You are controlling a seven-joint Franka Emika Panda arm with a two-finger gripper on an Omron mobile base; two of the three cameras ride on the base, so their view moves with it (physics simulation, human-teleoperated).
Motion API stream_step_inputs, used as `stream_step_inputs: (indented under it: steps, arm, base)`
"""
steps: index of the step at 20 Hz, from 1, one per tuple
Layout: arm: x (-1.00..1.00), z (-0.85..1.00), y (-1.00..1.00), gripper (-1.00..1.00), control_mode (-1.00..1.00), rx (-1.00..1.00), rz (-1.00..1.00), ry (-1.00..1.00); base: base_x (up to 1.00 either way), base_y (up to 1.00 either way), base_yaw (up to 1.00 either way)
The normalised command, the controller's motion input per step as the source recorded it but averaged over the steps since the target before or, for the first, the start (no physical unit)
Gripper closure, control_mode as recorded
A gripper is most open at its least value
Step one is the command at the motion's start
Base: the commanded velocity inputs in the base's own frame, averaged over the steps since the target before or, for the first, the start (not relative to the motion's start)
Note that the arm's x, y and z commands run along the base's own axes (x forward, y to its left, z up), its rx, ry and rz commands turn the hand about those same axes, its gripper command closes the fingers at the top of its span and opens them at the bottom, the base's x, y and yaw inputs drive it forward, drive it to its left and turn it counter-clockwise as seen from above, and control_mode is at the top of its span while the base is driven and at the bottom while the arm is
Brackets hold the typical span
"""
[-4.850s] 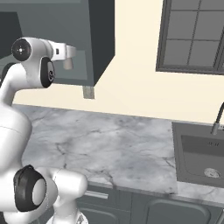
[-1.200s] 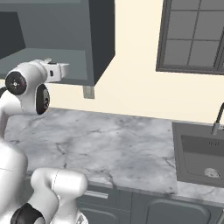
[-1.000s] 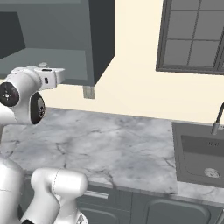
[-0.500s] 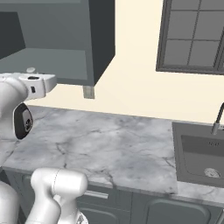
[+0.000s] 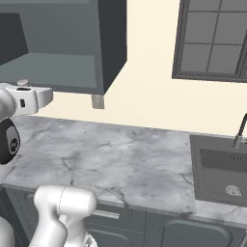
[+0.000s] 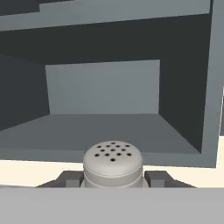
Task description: Collect the turmeric, mayonnaise, and shaker from the cabinet and place them next to the stove.
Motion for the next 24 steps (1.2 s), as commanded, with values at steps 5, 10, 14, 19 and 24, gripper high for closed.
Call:
stream_step_inputs:
  steps: [5,10,14,19,24]
  arm:
    - [-0.15,-0.13,0.02,1.0,-1.0,-0.01,0.04,0.12]
    - [0.0,0.0,0.0,1.0,1.0,0.0,0.0,0.0]
    - [0.0,0.0,0.0,1.0,1.0,0.0,0.0,0.0]
    - [0.0,0.0,0.0,1.0,1.0,0.0,0.0,0.0]
    - [0.0,0.0,0.0,1.0,1.0,0.0,0.0,0.0]
  base:
    - [0.0,0.0,0.0]
    - [-0.24,-0.08,0.0]
    - [-0.53,-0.61,0.0]
    - [-0.68,-0.92,0.0]
    - [-0.64,-1.0,0.0]
